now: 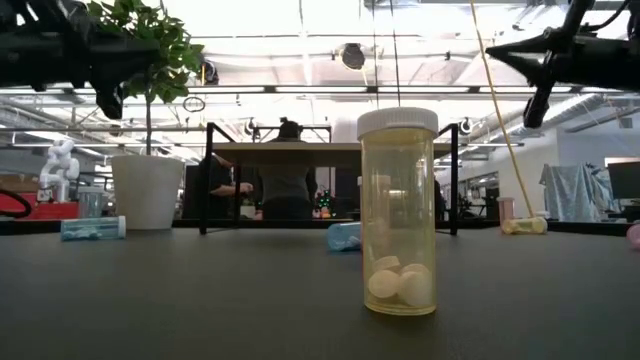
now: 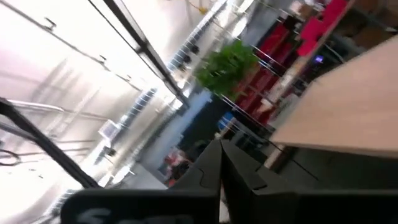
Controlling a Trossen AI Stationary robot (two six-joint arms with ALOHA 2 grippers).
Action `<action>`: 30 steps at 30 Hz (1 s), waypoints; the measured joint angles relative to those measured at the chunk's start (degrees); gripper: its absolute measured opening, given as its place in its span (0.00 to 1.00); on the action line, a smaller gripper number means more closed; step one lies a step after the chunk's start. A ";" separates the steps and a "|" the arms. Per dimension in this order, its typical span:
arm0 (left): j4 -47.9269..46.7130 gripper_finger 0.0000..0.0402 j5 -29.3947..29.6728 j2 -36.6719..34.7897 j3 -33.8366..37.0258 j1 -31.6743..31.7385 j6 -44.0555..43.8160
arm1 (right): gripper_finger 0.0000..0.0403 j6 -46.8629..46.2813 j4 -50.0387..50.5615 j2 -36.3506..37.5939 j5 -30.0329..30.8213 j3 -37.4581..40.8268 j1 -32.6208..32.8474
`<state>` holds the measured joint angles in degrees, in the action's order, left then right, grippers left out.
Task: Pick and place medicine bottles onto shelf by color
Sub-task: Put the top left blue pill bottle on the shelf
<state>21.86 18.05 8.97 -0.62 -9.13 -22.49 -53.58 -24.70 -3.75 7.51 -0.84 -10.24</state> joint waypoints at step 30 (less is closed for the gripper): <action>-2.55 0.11 5.70 34.93 -23.21 -0.02 -0.53 | 0.00 3.48 -17.49 -26.17 -9.05 -7.82 8.11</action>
<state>19.31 23.74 43.90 -23.83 -9.15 -23.02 -50.11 -42.20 -29.92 -1.54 -8.66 -2.13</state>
